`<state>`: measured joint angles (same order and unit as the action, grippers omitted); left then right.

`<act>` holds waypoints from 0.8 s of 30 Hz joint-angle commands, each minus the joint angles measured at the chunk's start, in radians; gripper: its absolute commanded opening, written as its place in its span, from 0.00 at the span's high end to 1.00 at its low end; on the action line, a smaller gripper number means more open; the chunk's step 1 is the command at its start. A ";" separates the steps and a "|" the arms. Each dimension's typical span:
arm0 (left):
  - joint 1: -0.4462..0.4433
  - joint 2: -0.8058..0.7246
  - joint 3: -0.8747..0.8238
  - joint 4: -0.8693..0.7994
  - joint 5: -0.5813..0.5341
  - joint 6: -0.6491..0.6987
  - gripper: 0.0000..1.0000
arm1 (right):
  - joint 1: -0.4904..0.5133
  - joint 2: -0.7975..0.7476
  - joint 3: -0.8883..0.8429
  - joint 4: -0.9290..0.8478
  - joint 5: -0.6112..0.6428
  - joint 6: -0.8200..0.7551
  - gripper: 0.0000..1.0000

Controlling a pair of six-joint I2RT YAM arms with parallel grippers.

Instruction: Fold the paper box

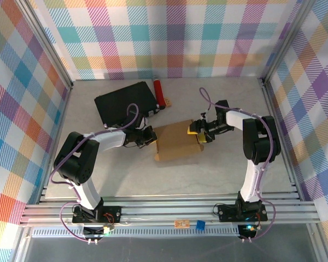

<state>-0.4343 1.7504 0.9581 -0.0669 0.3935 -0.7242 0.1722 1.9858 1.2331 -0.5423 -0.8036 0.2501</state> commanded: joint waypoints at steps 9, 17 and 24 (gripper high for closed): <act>0.031 0.060 -0.045 -0.106 -0.061 0.031 0.97 | 0.028 0.042 -0.001 0.066 -0.131 0.064 0.34; 0.037 -0.026 -0.023 -0.075 -0.044 -0.026 0.73 | 0.033 0.025 0.002 0.094 -0.150 0.217 0.54; 0.115 -0.215 -0.031 -0.025 -0.085 -0.260 0.42 | 0.016 0.007 0.031 0.011 -0.182 0.440 0.65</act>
<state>-0.3630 1.6173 0.9363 -0.0978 0.3443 -0.8696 0.1955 2.0171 1.2354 -0.4725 -0.9565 0.5533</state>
